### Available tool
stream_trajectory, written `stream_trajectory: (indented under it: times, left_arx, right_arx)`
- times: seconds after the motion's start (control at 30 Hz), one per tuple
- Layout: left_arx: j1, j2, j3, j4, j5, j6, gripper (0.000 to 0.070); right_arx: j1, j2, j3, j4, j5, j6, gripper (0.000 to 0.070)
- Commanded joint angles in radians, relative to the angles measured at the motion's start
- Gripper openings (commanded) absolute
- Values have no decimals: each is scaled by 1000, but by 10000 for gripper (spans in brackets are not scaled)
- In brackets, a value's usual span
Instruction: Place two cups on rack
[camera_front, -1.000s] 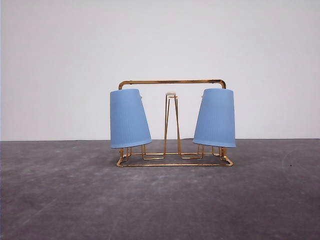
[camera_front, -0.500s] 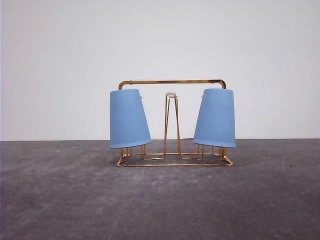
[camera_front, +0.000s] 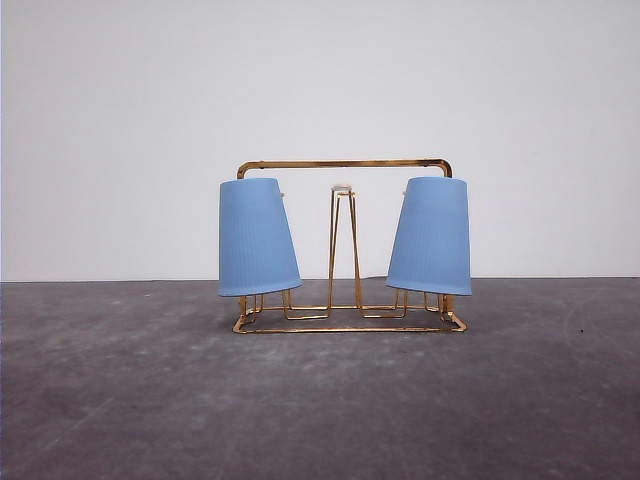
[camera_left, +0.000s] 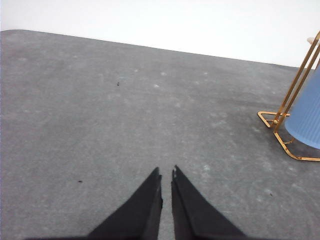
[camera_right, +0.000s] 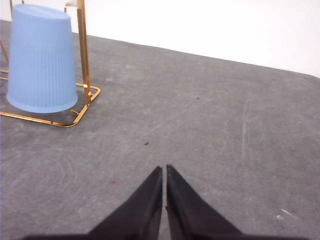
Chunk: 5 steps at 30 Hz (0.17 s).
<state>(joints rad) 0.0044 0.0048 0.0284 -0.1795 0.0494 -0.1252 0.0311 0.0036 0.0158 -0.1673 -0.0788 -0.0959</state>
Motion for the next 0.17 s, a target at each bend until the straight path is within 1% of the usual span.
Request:
stream_trajectory:
  times: [0.0, 0.13]
  left_arx:
    - [2, -2, -15, -7, -1, -7, 17]
    - [2, -2, -15, -7, -1, -7, 17]
  right_arx:
    - [-2, 0, -4, 10, 17, 17, 12]
    - [-2, 0, -4, 8, 135, 18, 12]
